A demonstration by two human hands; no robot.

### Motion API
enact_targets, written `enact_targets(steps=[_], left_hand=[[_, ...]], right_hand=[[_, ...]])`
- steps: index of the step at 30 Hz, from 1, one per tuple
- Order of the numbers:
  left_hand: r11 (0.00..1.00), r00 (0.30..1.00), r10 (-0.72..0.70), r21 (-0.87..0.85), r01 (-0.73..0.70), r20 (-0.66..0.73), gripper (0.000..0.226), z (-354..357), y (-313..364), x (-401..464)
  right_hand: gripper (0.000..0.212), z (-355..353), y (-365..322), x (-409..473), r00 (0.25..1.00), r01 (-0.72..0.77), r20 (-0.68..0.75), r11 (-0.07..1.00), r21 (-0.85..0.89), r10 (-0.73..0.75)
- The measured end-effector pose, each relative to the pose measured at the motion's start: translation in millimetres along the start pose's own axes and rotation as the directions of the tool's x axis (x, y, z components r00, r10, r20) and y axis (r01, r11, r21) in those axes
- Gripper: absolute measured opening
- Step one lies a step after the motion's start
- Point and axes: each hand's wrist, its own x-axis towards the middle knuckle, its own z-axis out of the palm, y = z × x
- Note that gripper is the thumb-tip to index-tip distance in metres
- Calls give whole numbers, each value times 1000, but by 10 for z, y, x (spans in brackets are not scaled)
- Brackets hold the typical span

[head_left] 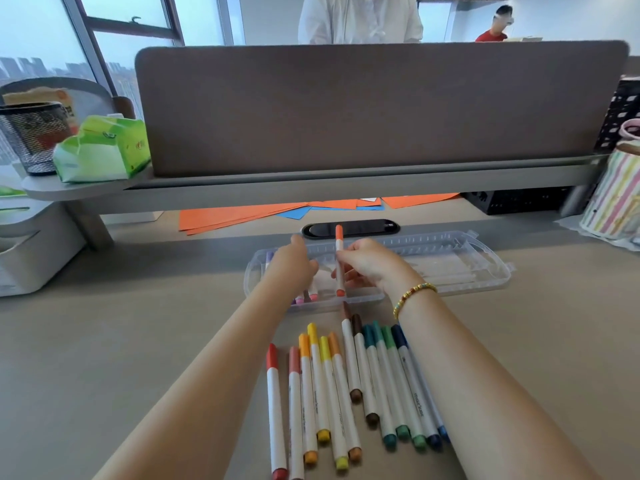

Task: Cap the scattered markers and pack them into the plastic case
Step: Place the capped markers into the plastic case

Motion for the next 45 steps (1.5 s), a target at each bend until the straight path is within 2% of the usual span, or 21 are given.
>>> enact_targets(steps=[5, 10, 12, 18, 23, 28, 39, 45], left_hand=[[998, 999, 40, 46, -40, -4, 39, 27, -81, -27], [928, 982, 178, 321, -191, 69, 44, -25, -144, -14], [903, 974, 212, 366, -224, 73, 46, -8, -211, -2], [921, 954, 266, 256, -295, 142, 53, 35, -353, -5], [869, 919, 272, 337, -362, 286, 59, 26, -452, 12], [864, 928, 261, 365, -348, 267, 60, -41, -367, -5], [846, 894, 218, 379, -373, 392, 70, -113, -316, -69], [850, 906, 237, 378, -368, 349, 66, -29, -321, -63]], right_hand=[[13, -4, 4, 24, 1000, 2, 16, 1000, 28, -2], [15, -3, -1, 73, 1000, 14, -14, 999, -31, -14], [16, 12, -4, 85, 1000, 11, -14, 999, -47, -12], [22, 65, -12, 113, 999, 21, -28, 987, -158, -26], [29, 150, -59, 167, 1000, 16, -14, 955, -297, -21], [24, 211, -116, 225, 999, -31, -29, 936, -350, 23], [27, 233, -126, 233, 997, -58, -71, 935, -349, 35], [36, 244, -1, 257, 996, -57, -80, 949, -310, 33]])
